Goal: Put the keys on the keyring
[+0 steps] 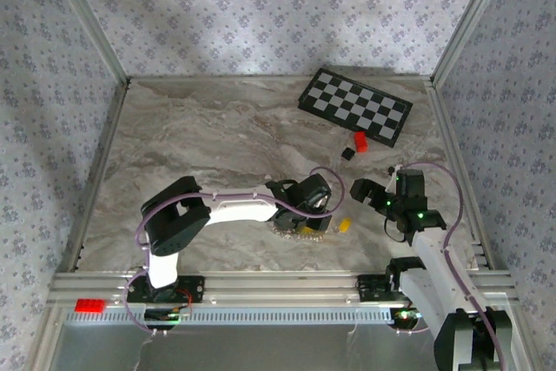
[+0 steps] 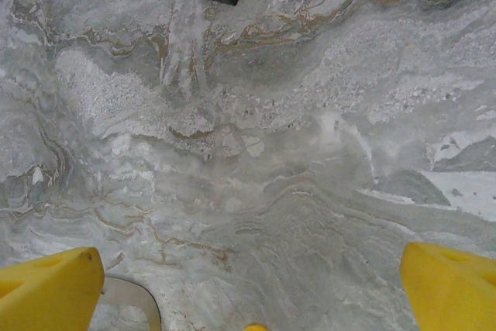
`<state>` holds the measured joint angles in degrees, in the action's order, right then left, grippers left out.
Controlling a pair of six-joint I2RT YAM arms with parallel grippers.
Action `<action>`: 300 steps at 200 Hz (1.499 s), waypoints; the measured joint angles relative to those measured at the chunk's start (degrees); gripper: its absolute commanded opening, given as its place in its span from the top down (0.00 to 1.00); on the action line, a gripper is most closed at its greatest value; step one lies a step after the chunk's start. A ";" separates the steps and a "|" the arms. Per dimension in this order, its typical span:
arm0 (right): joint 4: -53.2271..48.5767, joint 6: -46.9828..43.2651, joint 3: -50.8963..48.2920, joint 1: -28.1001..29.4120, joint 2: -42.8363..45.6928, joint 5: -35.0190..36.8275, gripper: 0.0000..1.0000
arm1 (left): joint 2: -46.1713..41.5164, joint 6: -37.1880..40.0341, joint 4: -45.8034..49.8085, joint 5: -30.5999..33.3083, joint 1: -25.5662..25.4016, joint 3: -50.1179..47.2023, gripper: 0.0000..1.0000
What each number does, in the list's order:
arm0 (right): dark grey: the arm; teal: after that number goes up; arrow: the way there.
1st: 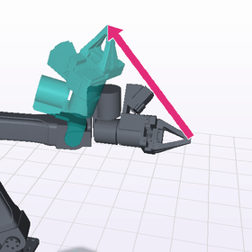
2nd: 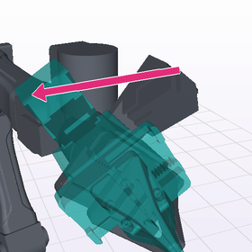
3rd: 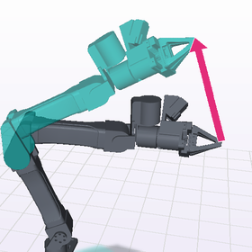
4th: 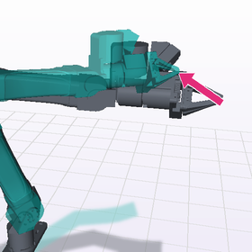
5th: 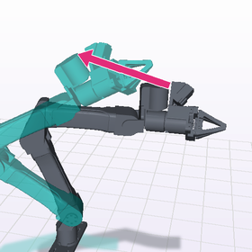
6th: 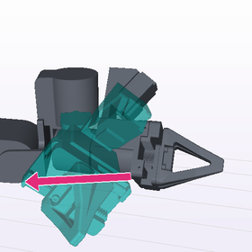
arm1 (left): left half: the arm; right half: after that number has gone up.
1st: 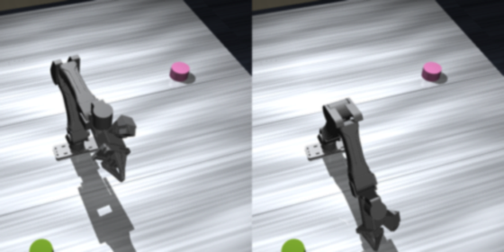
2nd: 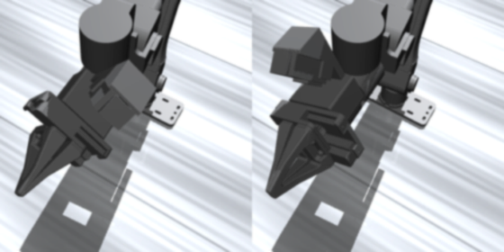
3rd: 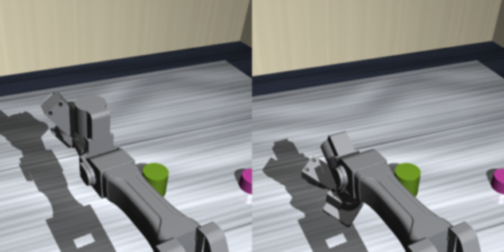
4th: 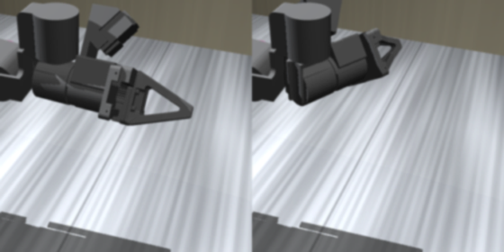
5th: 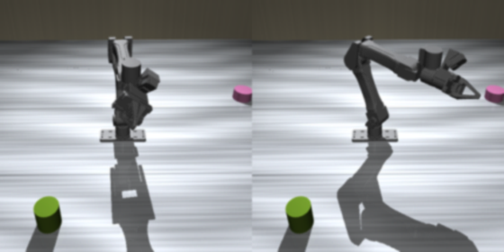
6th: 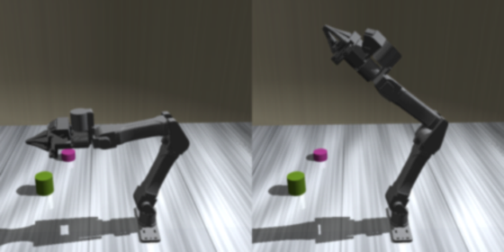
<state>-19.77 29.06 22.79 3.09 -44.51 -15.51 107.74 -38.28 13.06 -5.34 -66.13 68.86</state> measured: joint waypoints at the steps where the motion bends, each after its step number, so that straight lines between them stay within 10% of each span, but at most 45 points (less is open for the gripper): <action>1: 0.02 0.00 0.00 -0.02 0.00 0.00 0.00 | 0.02 0.00 0.00 -0.02 0.00 0.00 0.68; 300: 1.22 0.00 -0.83 -1.73 1.31 -0.87 0.00 | 3.50 -1.44 -1.29 -1.27 -1.16 0.85 0.84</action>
<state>-18.55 29.06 21.96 1.37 -43.20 -16.38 111.24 -39.72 11.77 -6.61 -67.29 69.71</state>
